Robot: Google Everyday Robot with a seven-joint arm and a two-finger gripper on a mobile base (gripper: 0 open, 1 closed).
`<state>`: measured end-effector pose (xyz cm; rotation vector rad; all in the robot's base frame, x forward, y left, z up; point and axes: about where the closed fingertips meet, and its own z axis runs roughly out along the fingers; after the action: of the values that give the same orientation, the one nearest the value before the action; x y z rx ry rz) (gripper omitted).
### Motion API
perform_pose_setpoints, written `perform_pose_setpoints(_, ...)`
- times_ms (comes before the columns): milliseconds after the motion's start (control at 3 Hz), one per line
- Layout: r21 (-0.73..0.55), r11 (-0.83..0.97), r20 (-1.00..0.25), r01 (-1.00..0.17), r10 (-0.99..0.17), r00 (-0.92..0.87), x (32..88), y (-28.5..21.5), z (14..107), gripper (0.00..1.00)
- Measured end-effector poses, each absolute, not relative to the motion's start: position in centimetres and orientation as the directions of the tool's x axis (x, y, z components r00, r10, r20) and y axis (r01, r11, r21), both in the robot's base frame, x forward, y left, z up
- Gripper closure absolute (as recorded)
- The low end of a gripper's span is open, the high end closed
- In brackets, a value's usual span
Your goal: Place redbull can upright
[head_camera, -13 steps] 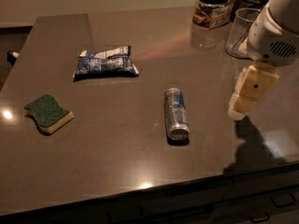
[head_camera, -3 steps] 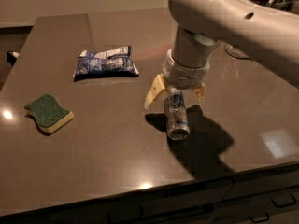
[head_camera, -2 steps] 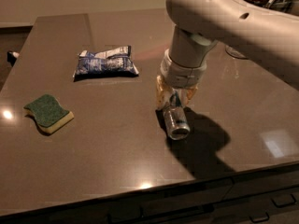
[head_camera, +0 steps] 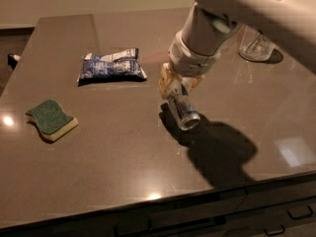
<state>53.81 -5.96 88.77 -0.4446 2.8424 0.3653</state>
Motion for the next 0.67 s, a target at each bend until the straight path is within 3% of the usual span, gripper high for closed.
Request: perform_pose_setpoints(667, 0.239, 0.75, -0.582, -0.617, -0.397, -0.709, 57.6, -5.1, 95.2, 1.0)
